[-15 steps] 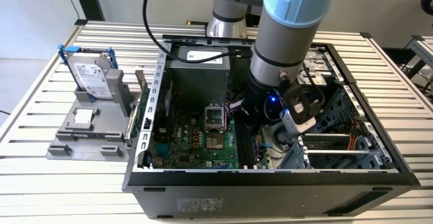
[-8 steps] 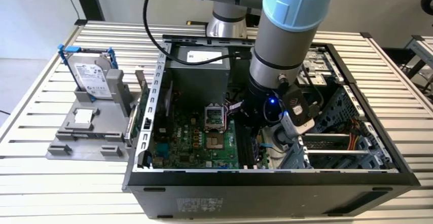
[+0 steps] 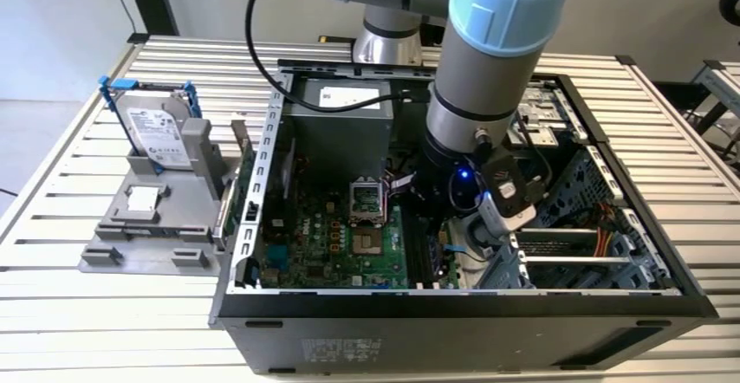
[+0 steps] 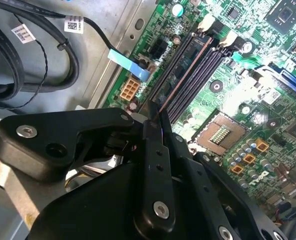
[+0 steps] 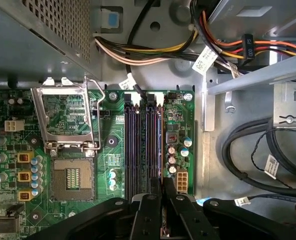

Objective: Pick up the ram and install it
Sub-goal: 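Insert the ram into the slot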

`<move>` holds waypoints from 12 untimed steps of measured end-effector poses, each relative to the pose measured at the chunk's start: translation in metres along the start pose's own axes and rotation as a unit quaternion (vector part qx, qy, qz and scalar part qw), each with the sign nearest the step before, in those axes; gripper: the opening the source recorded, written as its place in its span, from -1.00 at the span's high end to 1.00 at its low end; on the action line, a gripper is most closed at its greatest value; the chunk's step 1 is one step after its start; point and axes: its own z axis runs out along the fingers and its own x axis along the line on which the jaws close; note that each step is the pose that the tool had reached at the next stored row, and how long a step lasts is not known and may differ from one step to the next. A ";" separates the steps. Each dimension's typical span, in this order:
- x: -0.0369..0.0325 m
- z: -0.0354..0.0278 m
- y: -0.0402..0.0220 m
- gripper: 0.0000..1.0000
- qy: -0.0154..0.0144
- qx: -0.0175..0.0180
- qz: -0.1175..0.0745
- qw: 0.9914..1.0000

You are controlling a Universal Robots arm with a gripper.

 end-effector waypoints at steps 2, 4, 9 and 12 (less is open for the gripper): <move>-0.0002 0.0003 0.0000 1.00 0.001 0.000 0.001 1.000; -0.0004 0.0005 -0.0001 1.00 0.001 0.000 0.001 1.000; -0.0005 0.0015 -0.0007 1.00 0.001 0.000 0.001 1.000; -0.0007 0.0024 -0.0008 1.00 0.001 0.000 0.001 1.000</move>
